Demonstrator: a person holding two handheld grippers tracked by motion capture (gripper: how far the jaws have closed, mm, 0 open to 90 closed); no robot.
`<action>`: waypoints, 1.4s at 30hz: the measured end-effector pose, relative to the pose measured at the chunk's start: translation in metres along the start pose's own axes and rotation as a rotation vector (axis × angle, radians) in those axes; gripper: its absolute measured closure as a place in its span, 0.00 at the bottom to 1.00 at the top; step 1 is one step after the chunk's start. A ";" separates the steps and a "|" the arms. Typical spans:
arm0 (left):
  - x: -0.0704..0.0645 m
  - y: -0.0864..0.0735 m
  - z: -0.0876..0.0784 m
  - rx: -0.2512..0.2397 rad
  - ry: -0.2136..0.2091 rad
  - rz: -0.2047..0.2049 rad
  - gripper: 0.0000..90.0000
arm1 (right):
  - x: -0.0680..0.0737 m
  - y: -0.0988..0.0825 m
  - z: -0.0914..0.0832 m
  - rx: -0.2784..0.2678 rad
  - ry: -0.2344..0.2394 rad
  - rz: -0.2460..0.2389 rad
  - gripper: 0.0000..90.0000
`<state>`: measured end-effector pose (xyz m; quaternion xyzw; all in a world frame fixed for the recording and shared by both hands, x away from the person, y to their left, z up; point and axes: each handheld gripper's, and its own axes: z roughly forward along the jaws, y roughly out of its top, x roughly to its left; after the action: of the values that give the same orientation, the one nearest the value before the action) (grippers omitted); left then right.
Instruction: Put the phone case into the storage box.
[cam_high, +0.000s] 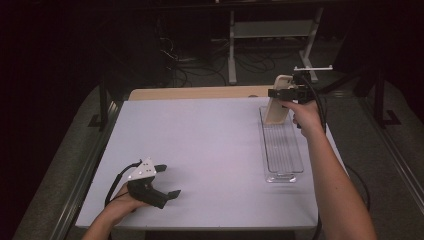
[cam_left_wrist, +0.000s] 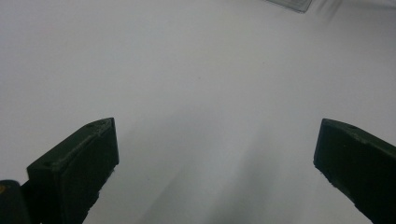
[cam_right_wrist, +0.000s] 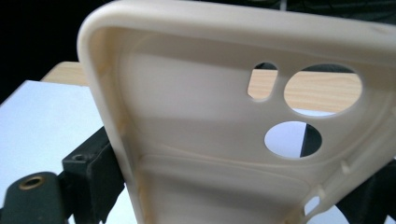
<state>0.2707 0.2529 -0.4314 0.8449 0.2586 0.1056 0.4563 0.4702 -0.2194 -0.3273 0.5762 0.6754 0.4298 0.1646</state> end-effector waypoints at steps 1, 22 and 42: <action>0.000 0.000 0.000 0.000 0.000 0.000 0.00 | 0.000 0.000 0.003 0.007 -0.015 0.001 0.11; 0.000 0.000 0.000 0.000 -0.005 0.000 0.00 | 0.005 -0.003 0.051 0.152 -0.175 -0.038 0.11; -0.001 0.000 0.000 -0.003 -0.009 -0.003 0.00 | 0.006 -0.001 0.072 0.204 -0.240 -0.058 0.10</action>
<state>0.2704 0.2523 -0.4315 0.8444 0.2575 0.1012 0.4588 0.5197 -0.1862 -0.3677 0.6174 0.7073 0.2823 0.1970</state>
